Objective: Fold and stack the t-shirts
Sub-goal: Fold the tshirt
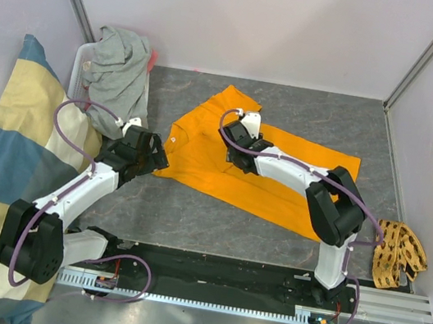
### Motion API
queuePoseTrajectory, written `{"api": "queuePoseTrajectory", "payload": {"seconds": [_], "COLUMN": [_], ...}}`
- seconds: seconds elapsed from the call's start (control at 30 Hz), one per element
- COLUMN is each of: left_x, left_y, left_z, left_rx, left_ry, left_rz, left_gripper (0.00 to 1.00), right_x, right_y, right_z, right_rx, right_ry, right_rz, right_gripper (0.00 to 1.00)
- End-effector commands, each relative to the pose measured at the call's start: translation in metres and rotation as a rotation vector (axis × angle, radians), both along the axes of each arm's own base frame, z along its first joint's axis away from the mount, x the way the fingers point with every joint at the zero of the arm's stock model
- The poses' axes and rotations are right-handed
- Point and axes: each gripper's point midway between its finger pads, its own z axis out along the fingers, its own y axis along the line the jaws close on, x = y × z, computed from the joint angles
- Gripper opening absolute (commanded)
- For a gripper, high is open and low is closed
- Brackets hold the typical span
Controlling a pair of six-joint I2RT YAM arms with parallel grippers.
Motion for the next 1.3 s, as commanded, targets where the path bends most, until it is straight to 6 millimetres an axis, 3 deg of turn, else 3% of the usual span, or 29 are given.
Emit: {"api": "queuePoseTrajectory", "payload": {"seconds": [0.0,0.03,0.07,0.13,0.17,0.23,0.27,0.3,0.37,0.43,0.6,0.73,0.87,1.27], "left_x": [0.010,0.013,0.013,0.017,0.019,0.023,0.024,0.025,0.030,0.032,0.039,0.041,0.040,0.046], "left_y": [-0.005,-0.006,-0.006,-0.008,-0.009,-0.012,-0.014,-0.015,-0.018,-0.020,-0.026,-0.026,-0.026,-0.037], "left_z": [0.002,0.001,0.000,0.000,-0.002,-0.004,-0.007,-0.008,-0.010,-0.008,-0.008,-0.016,-0.026,-0.040], "left_rx": [-0.014,-0.015,-0.014,-0.019,-0.019,-0.029,-0.031,-0.035,-0.043,-0.051,-0.071,-0.065,-0.067,-0.119], "left_ry": [-0.029,-0.025,-0.022,-0.028,-0.020,-0.024,-0.017,-0.016,-0.013,-0.016,-0.029,-0.012,0.012,0.033], "left_rz": [-0.013,-0.015,-0.017,-0.022,-0.026,-0.032,-0.035,-0.038,-0.042,-0.047,-0.055,-0.049,-0.037,-0.040], "left_gripper": [1.00,1.00,1.00,1.00,1.00,1.00,1.00,1.00,1.00,1.00,1.00,1.00,1.00,1.00], "right_x": [0.002,-0.003,-0.006,-0.017,-0.022,-0.037,-0.043,-0.051,-0.061,-0.071,-0.084,-0.094,-0.105,-0.142], "right_y": [-0.017,-0.023,-0.029,-0.044,-0.049,-0.065,-0.071,-0.082,-0.095,-0.114,-0.142,-0.151,-0.146,-0.146], "right_z": [0.058,0.057,0.071,0.070,0.082,0.073,0.081,0.073,0.078,0.070,0.065,0.062,0.052,0.002], "right_rx": [0.021,0.008,0.016,-0.018,0.002,-0.027,-0.009,-0.033,-0.030,-0.043,-0.010,0.009,0.058,0.140], "right_ry": [-0.122,-0.119,-0.142,-0.133,-0.151,-0.127,-0.142,-0.123,-0.131,-0.115,-0.093,-0.078,-0.042,0.081], "right_rz": [-0.042,-0.044,-0.049,-0.063,-0.074,-0.085,-0.096,-0.109,-0.135,-0.174,-0.225,-0.238,-0.207,-0.203], "right_gripper": [0.62,0.67,0.67,0.68,0.69,0.71,0.71,0.72,0.72,0.74,0.75,0.75,0.75,0.75]}}
